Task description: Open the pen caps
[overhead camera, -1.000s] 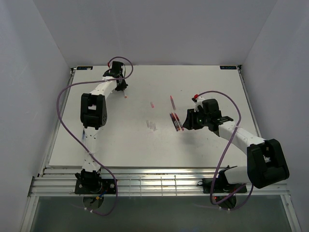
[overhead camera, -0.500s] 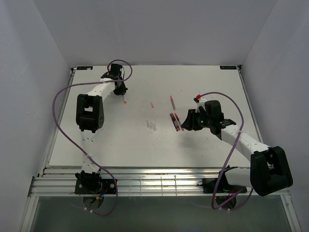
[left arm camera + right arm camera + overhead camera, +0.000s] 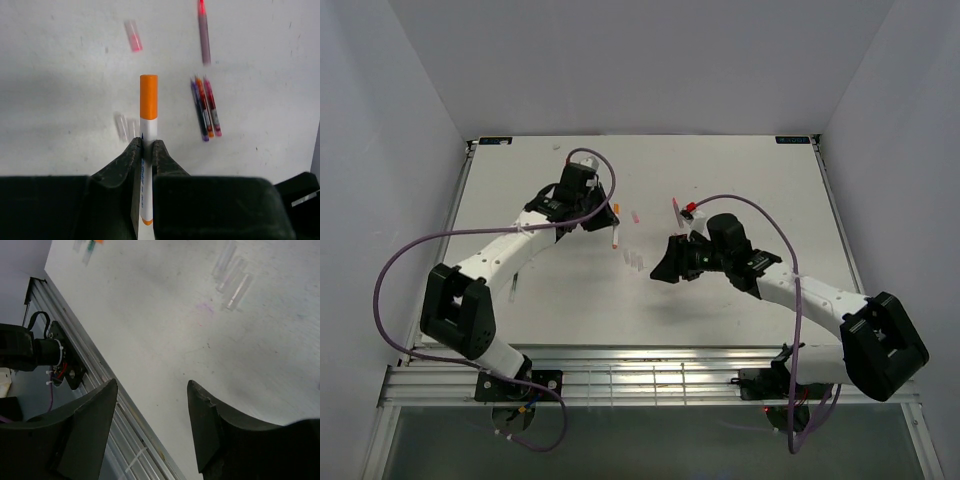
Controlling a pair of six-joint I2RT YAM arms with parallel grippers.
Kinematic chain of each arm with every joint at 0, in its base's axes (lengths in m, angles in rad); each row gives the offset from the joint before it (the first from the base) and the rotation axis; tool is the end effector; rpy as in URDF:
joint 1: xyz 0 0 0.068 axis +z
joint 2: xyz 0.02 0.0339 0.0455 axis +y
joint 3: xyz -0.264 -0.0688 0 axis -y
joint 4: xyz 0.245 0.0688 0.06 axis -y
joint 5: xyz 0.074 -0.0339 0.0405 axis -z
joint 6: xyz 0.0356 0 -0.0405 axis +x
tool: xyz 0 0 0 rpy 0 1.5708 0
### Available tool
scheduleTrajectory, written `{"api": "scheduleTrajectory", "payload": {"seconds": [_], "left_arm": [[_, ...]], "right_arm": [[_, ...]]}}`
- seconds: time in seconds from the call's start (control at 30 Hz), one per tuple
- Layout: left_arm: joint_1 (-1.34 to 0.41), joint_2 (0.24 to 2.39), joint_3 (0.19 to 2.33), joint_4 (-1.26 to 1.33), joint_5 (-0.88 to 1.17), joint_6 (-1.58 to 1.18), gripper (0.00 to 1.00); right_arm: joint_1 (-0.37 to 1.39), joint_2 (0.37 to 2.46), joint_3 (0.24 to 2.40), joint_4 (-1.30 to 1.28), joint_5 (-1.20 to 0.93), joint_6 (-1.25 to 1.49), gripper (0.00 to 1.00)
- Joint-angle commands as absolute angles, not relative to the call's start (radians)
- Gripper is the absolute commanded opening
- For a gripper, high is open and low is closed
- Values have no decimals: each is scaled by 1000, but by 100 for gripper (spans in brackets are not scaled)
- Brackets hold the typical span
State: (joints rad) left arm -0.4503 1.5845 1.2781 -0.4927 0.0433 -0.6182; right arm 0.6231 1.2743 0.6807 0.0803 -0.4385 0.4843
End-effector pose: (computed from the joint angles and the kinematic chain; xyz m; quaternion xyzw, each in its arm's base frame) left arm 0.3160 -0.1545 0.2823 -0.0695 0.9237 -0.2089 0.3136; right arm 0.2121 0.1710 0.2265 -0.1679 0.8331 0.4186 0.3201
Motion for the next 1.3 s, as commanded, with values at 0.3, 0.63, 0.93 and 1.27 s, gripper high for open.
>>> {"api": "scheduleTrajectory", "payload": {"seconds": [0.3,0.63,0.93,1.27], "left_arm": [[-505,1297,896,-414,146,-836,0],[-535,1216,827,-387,129,-888,0],[-546,1203,805,-376,143,-894,0],[-560,1170,804,-364,163,-922,0]], "right_arm": [[796,1382,744,350,-403,630,70],[836,1515,787,481,-423,704,69],[839,1574,787,595,-457,773,67],[847,1657,810,655,-486,811,49]]}}
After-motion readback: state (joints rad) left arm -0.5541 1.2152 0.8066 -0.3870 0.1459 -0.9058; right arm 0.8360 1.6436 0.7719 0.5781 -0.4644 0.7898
